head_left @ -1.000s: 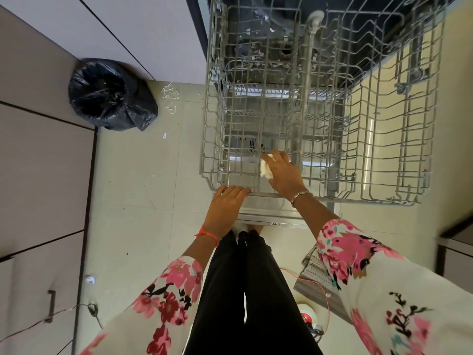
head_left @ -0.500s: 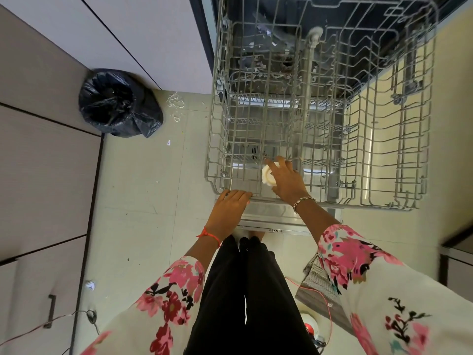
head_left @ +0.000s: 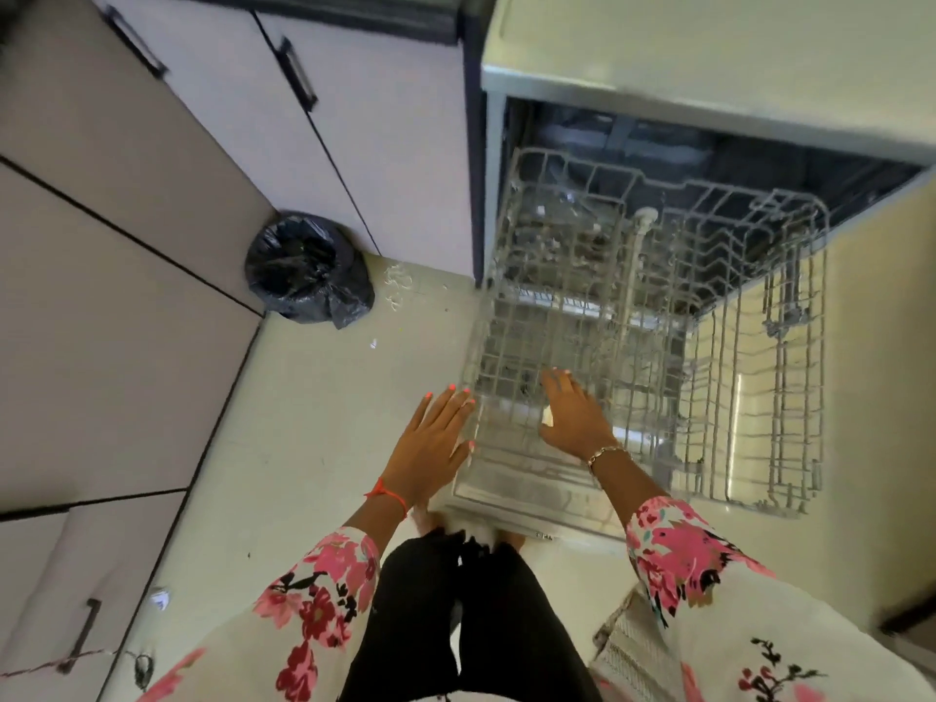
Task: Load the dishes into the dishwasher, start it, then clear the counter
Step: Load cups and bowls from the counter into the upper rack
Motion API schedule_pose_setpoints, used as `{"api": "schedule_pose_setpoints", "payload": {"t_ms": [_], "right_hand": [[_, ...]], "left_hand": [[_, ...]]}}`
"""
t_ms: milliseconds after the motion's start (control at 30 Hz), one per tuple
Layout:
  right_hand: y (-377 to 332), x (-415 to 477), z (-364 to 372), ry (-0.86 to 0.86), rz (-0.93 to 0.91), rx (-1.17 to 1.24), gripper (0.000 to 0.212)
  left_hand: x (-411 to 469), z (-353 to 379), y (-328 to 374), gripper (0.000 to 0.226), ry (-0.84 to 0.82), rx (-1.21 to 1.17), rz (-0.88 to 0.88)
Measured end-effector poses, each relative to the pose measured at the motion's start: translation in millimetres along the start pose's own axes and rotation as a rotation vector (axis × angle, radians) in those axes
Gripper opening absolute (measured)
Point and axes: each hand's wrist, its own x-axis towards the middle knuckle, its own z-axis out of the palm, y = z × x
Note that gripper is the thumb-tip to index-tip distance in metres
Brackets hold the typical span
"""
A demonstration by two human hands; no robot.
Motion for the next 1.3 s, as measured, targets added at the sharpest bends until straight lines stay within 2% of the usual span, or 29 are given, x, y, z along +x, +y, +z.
{"api": "schedule_pose_setpoints", "payload": {"t_ms": [233,600,867,1000,1100,1300], "right_hand": [[-103.7,43.2,-61.3,0.26,-0.172,-0.067,0.061],[-338.0,161.1,-165.1,0.434,-0.308,-0.123,0.057],[-486.1,255.5,-227.7,0.465,-0.475,-0.087,0.055],[-551.1,315.8,-267.8,0.501,-0.531,-0.052,0.054],[-596.2,360.1,-297.0,0.51,-0.578,0.016,0.055],[-667.7,443.3,-358.6,0.384,-0.739,-0.011,0.061]], "left_hand": [[4.7,-81.7,-100.4,0.055,0.078,0.055,-0.189],[-21.1,-225.9,-358.5,0.058,0.276,0.115,-0.366],[-12.9,-294.5,-508.6,0.078,0.355,0.035,-0.534],[12.2,-315.1,-574.9,0.079,0.414,0.037,-0.596],[33.4,-326.2,-622.9,0.086,0.39,0.015,-0.638],[80.9,-356.8,-703.1,0.097,0.356,-0.069,-0.717]]}}
